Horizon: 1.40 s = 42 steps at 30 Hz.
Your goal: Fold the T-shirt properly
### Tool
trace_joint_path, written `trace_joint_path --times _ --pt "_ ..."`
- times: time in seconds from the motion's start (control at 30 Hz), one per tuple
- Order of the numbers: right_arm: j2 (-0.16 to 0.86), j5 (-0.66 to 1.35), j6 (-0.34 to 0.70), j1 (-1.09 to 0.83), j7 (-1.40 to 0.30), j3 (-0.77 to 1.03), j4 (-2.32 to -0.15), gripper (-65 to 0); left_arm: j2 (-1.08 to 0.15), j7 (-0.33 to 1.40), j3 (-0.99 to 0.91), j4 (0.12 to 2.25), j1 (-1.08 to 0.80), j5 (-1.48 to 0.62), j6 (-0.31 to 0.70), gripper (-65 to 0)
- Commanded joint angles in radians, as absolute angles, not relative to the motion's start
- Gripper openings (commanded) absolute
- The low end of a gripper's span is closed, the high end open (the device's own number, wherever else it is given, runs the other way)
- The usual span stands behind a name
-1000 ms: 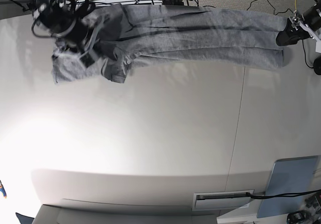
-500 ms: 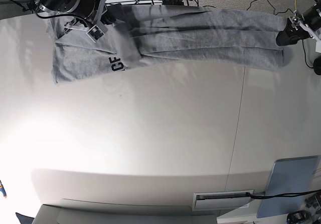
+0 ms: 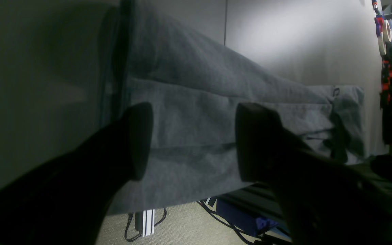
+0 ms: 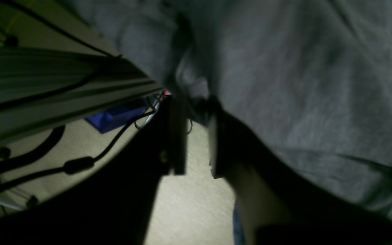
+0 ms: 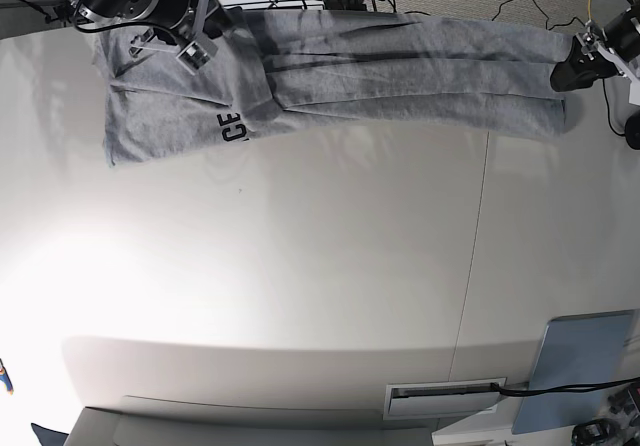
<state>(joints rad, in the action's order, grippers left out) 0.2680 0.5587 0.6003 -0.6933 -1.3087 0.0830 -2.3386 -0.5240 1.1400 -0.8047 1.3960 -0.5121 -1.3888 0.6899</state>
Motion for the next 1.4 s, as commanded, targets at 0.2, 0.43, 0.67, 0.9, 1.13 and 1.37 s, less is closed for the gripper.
trace_joint_path --times 0.2,0.43,0.67,0.9,1.13,1.37 --pt "0.275 0.568 0.606 -0.698 -1.272 0.086 -2.356 -50.5 -0.548 1.126 -0.815 1.409 -0.515 -1.410 0.698 -26.1" --pt "0.275 0.568 0.606 -0.695 -1.256 0.086 -2.356 -50.5 -0.548 1.029 -0.815 1.409 -0.515 -1.247 0.698 -26.1" --pt "0.275 0.568 0.606 -0.694 -1.254 0.086 -2.356 -50.5 -0.545 0.974 -0.814 1.409 -0.506 -1.167 0.698 -26.1" --pt "0.275 0.568 0.606 -0.673 -1.251 0.086 -2.356 -50.5 -0.543 0.967 -0.770 1.407 -0.445 -1.049 0.645 -26.1" --pt "0.275 0.567 0.606 -0.665 -1.250 0.086 -2.356 -50.6 -0.543 0.854 -0.701 1.407 -0.423 -0.861 0.552 -26.1" --pt "0.278 0.568 0.606 -0.664 -1.249 0.086 -2.356 -50.6 -0.540 0.868 -0.675 1.404 -0.424 -0.848 0.583 -26.1"
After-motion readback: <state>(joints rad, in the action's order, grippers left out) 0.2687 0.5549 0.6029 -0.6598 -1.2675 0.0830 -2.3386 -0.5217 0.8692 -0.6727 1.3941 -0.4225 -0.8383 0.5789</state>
